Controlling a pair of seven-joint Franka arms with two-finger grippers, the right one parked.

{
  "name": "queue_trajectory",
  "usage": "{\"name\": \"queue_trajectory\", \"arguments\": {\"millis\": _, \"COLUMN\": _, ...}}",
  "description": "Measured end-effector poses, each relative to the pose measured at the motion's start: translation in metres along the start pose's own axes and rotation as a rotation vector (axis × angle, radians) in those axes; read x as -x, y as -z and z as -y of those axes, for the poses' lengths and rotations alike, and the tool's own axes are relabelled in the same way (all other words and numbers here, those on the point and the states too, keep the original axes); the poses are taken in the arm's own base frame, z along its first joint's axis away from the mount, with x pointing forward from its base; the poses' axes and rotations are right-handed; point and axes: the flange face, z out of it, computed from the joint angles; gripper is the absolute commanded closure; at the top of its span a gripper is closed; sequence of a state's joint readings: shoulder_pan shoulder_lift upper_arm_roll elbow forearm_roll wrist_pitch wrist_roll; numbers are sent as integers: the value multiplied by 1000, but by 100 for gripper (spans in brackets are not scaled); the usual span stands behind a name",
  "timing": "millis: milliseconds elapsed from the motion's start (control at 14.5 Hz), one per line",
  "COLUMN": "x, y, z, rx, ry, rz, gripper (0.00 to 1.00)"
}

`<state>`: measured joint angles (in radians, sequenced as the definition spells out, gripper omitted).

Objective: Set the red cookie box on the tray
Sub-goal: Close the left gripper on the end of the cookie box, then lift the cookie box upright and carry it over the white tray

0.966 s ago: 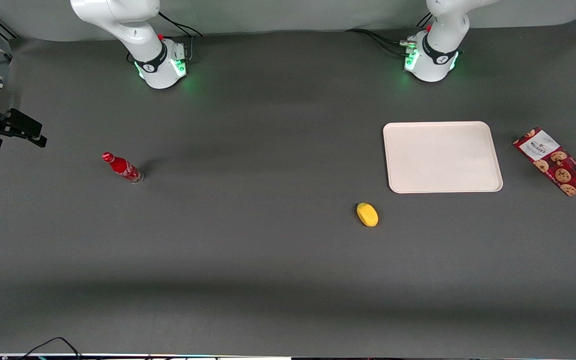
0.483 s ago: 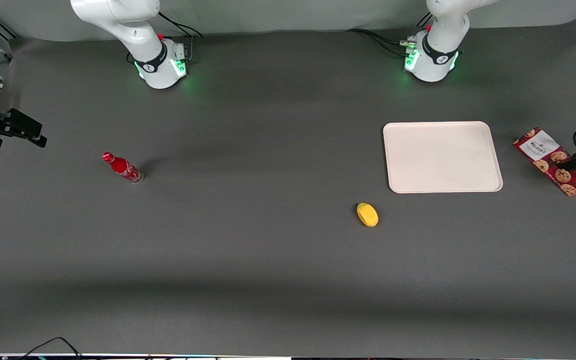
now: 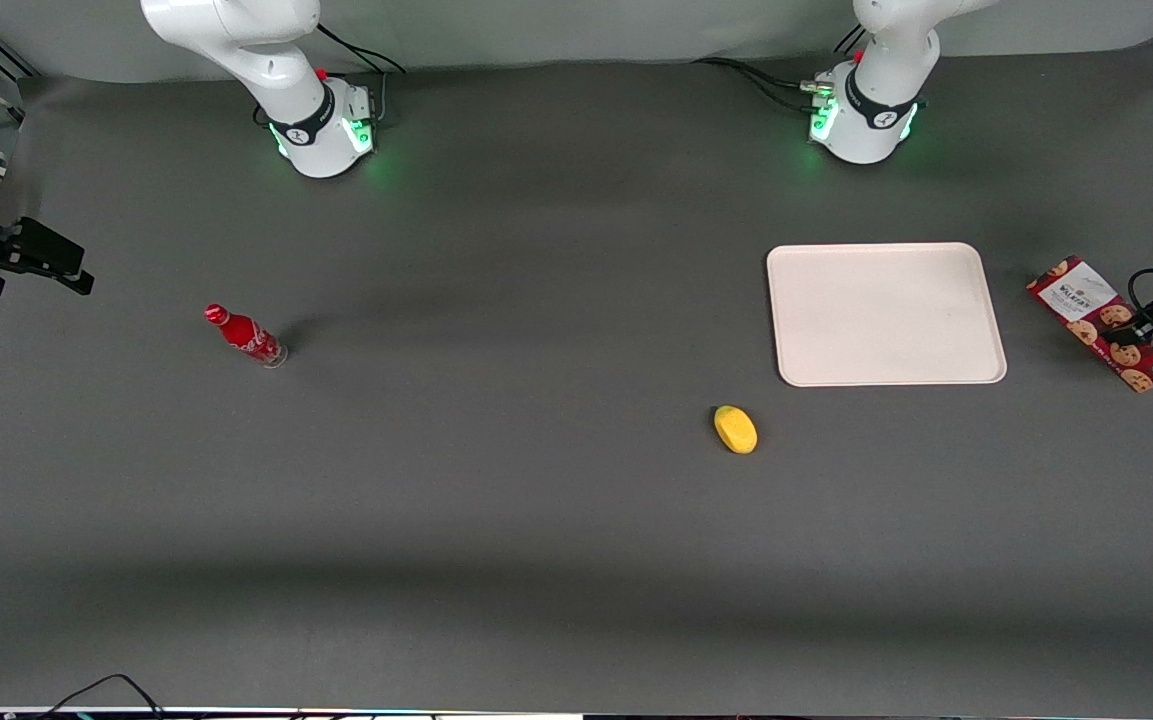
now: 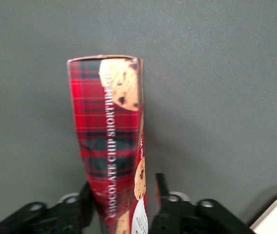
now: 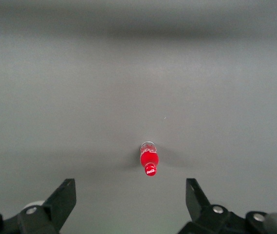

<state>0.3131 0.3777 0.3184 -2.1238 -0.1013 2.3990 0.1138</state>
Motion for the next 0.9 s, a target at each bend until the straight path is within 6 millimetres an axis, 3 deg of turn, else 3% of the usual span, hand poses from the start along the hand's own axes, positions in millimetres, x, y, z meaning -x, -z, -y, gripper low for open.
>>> {"name": "queue_trajectory", "arguments": {"millis": 414, "x": 0, "y": 0, "z": -2, "rx": 2, "ry": -7, "rz": 2, "gripper": 100}}
{"name": "queue_trajectory", "arguments": {"millis": 552, "x": -1, "y": 12, "z": -10, "rx": 12, "ry": -24, "rz": 24, "gripper": 100}}
{"name": "queue_trajectory", "arguments": {"millis": 690, "x": -4, "y": 53, "z": -26, "rx": 36, "ry": -52, "rz": 55, "gripper": 100}}
{"name": "queue_trajectory", "arguments": {"millis": 897, "x": 4, "y": 140, "z": -50, "rx": 57, "ry": -114, "rz": 63, "gripper": 100}}
